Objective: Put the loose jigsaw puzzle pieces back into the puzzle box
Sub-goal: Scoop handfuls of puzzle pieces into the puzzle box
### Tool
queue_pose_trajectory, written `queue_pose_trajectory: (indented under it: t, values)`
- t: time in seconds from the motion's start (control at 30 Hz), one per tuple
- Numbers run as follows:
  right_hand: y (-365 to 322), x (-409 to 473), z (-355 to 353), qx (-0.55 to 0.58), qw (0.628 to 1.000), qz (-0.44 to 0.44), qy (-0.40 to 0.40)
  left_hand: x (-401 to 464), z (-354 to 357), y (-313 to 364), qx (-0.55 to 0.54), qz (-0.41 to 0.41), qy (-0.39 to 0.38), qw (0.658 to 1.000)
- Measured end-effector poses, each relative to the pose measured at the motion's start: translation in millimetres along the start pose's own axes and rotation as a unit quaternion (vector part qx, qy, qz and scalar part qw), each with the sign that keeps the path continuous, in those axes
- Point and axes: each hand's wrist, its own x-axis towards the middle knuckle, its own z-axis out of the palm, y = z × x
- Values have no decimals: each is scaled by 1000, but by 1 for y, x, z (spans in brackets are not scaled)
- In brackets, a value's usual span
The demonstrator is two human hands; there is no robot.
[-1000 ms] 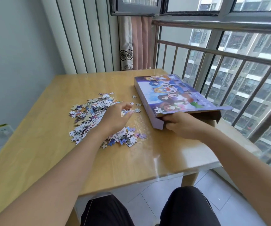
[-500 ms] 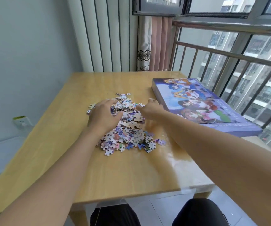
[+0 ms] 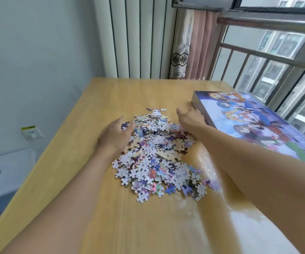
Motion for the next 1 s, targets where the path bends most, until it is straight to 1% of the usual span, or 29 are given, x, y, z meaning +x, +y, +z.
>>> queue_pose_trajectory:
  t: [0.03, 0.1, 0.17, 0.23, 0.27, 0.3, 0.37, 0.4, 0.43, 0.53, 0.6, 0.73, 0.8, 0.9, 1.0]
  values:
    - [4, 9, 3, -11, 999, 26, -30, 2, 1, -1, 6, 3, -2, 1000]
    - [5, 16, 14, -9, 998, 27, -56, 3, 1, -2, 8, 13, -4, 1000]
    - [-3, 18, 24, 45, 996, -9, -72, 3, 0, -4, -7, 28, -11, 1000]
    - [-12, 16, 31, 89, 990, -66, -88, 2, 1, -4, -26, 49, -21, 998]
    - [-18, 17, 31, 106, 987, -89, -87, 2, 0, -4, -34, 54, -21, 998]
    - [-25, 18, 31, 111, 986, -106, -70, 2, 1, -6, -46, 54, -19, 997]
    - [-39, 25, 21, 88, 987, -133, -5, 3, 1, -7, -70, 53, -13, 996]
    - [-46, 29, 18, 64, 987, -145, 2, 4, 1, -7, -81, 51, -11, 995]
    - [-52, 33, 17, 40, 988, -149, -25, 5, 1, -6, -90, 49, -9, 995]
    - [-63, 33, 22, 11, 973, -143, -179, 5, 0, -6, -106, 45, -15, 993]
    - [-68, 22, 29, -11, 955, -181, -236, 4, -1, -5, -121, 46, -21, 991]
    - [-80, -2, 28, 0, 931, -223, -289, 2, 0, -4, -164, 38, 0, 986]
    - [-81, -16, 21, -28, 916, -262, -304, 1, 1, -3, -169, 24, 2, 985]
    - [-80, -34, 8, -80, 906, -298, -289, -4, 0, -1, -146, 17, -20, 989]
    - [-73, -50, -8, -109, 907, -300, -274, -16, 0, 4, -158, 50, -46, 985]
